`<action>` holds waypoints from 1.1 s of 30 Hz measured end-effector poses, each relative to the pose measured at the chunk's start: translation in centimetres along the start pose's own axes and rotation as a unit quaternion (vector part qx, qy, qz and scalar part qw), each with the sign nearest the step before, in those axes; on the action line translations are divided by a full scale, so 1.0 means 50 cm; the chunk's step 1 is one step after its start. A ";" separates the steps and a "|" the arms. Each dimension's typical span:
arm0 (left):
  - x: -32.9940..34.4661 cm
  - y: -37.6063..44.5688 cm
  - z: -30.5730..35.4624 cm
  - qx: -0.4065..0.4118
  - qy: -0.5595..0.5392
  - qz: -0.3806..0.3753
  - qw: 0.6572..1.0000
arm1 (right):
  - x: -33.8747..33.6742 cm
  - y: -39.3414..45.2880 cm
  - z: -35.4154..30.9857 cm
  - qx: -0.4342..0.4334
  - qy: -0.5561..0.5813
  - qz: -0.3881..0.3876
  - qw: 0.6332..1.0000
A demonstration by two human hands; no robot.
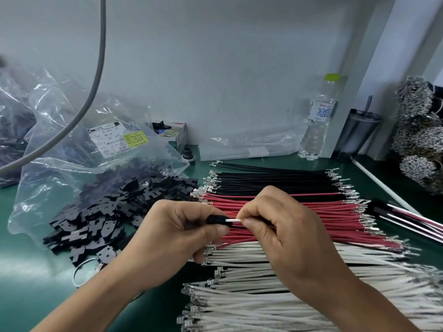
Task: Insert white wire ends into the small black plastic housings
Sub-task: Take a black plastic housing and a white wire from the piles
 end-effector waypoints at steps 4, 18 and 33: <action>-0.009 0.002 0.005 0.007 -0.005 0.024 1.000 | -0.011 0.001 -0.006 -0.022 -0.038 0.010 0.999; 0.005 -0.006 0.010 0.020 0.009 0.007 1.000 | -0.009 -0.012 -0.046 -0.105 -0.098 0.044 0.989; -0.029 0.004 0.041 0.063 -0.002 0.076 0.995 | -0.023 0.008 -0.012 -0.091 -0.137 0.048 0.985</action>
Point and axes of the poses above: each hand's wrist, its own y-axis towards the middle knuckle, its own x-axis out of the palm, z = x × y, the point moved 10 cm from there along y, towards the middle knuckle, and after that the axes turned 2 degrees about -y, right-handed, at the moved point
